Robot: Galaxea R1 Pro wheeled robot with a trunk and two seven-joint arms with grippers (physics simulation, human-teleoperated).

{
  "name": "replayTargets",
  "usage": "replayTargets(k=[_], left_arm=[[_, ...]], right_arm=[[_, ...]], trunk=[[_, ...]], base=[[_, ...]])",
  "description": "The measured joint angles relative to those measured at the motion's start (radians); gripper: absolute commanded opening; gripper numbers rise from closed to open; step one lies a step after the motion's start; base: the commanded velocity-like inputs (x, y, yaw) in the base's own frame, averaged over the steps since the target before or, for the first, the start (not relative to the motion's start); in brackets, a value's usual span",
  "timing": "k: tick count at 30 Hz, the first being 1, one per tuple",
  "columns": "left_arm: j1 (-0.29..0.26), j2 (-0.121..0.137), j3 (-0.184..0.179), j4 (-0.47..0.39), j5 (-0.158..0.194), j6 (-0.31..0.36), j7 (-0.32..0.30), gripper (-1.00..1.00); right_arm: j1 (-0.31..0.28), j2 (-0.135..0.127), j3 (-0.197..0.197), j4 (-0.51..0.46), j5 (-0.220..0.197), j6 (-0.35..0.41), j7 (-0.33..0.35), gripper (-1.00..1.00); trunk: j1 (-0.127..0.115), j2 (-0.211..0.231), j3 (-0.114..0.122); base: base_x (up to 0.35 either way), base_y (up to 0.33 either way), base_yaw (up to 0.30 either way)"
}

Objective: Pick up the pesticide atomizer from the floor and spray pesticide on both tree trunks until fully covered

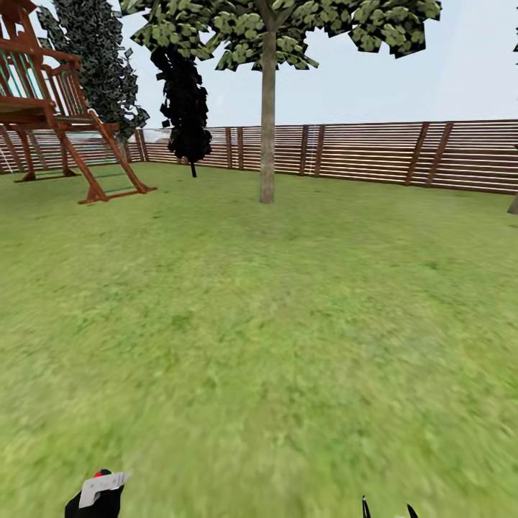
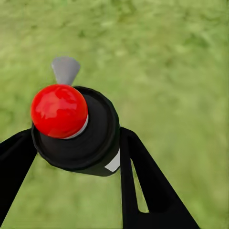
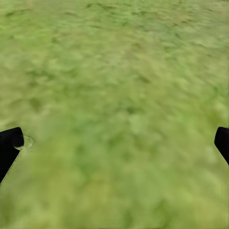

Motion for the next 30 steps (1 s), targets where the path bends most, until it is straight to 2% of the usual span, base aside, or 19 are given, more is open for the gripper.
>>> replayTargets(k=[30], left_arm=[[0.000,0.000,0.000,-0.001,0.000,-0.001,0.000,-1.00]], right_arm=[[0.000,0.000,0.000,0.000,0.000,0.000,0.000,1.00]], trunk=[[0.000,0.000,0.000]], base=[[0.340,0.000,0.000]])
